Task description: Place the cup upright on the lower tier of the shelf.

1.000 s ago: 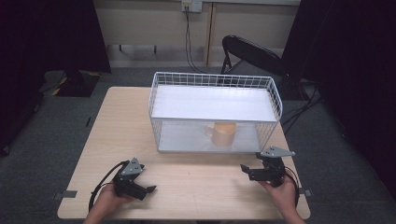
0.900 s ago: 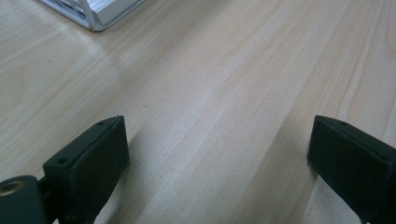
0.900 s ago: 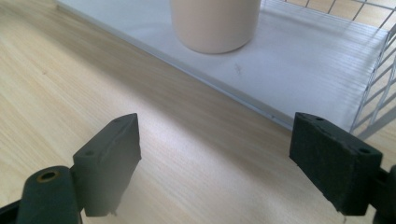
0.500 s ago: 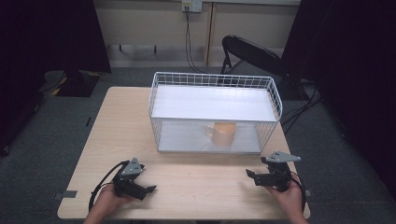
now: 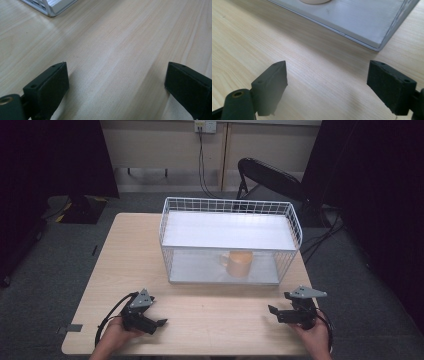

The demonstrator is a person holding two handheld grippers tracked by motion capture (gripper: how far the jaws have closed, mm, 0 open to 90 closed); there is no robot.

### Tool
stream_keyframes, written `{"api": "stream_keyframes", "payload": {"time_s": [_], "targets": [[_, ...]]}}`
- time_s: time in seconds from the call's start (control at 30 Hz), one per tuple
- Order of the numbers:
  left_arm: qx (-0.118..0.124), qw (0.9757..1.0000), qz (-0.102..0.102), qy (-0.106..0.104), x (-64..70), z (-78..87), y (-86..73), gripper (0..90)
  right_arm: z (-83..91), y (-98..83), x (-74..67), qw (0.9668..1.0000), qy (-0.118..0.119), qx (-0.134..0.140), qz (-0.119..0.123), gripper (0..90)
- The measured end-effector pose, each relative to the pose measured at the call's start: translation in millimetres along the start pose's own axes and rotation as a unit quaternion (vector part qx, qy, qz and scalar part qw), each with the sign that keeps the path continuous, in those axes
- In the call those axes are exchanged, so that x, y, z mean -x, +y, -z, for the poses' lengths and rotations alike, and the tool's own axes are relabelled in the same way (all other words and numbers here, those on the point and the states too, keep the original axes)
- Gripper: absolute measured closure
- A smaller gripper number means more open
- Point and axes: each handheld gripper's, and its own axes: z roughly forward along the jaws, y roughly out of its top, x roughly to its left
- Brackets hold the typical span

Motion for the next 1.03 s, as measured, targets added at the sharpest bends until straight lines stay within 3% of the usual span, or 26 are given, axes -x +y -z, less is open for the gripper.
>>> {"api": "stream_keyframes", "payload": {"time_s": [0.4, 1.03], "targets": [[0.0, 1.0, 0.0, 0.0, 0.0, 0.0, 0.0, 4.9, 1.5, -13.1, 8.2, 0.9999, -0.005, -0.01, 0.004, 15.8], [0.0, 1.0, 0.0, 0.0, 0.0, 0.0, 0.0, 4.9, -7.3, -23.2, 5.9, 0.9991, -0.003, -0.034, 0.026, 15.7]]}}
